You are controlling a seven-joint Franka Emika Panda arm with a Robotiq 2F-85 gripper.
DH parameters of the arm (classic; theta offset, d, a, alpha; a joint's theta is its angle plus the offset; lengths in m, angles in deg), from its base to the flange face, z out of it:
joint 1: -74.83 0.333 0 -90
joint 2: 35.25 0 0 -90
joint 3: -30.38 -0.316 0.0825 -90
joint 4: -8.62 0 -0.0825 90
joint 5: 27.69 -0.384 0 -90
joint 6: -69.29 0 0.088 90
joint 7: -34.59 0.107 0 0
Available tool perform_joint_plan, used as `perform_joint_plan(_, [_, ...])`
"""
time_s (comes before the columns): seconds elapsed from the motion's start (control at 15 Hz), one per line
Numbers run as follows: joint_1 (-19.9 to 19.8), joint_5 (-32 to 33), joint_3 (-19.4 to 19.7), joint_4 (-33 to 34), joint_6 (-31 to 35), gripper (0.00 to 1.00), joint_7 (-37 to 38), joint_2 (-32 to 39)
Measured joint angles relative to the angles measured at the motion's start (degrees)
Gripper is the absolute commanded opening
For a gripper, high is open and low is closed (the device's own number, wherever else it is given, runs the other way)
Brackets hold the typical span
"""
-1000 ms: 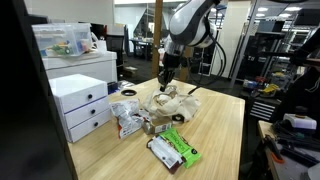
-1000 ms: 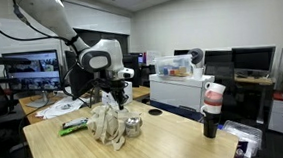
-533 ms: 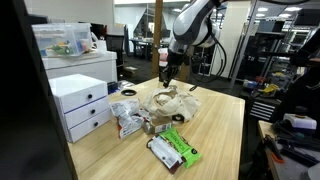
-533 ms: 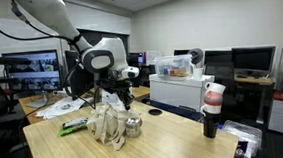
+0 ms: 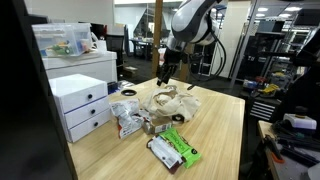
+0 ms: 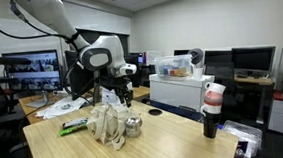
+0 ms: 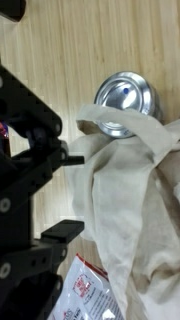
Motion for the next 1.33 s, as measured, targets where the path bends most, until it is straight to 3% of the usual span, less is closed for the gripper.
perform_joint_plan(0.07, [0.33,0.01,-0.03,-0.28,-0.18,0.99,0.09,-0.46])
perform_joint_plan(0.2, [1.11,0.06,-0.07,-1.28,-1.44,1.0,0.23,-1.79])
perform_joint_plan(0.67, [3.79,1.72,-0.16,-5.67,-8.58,1.0,1.81,-6.64])
perform_joint_plan(1.33, [4.84,9.56,1.07,-7.24,-14.22,1.0,13.41,-7.06])
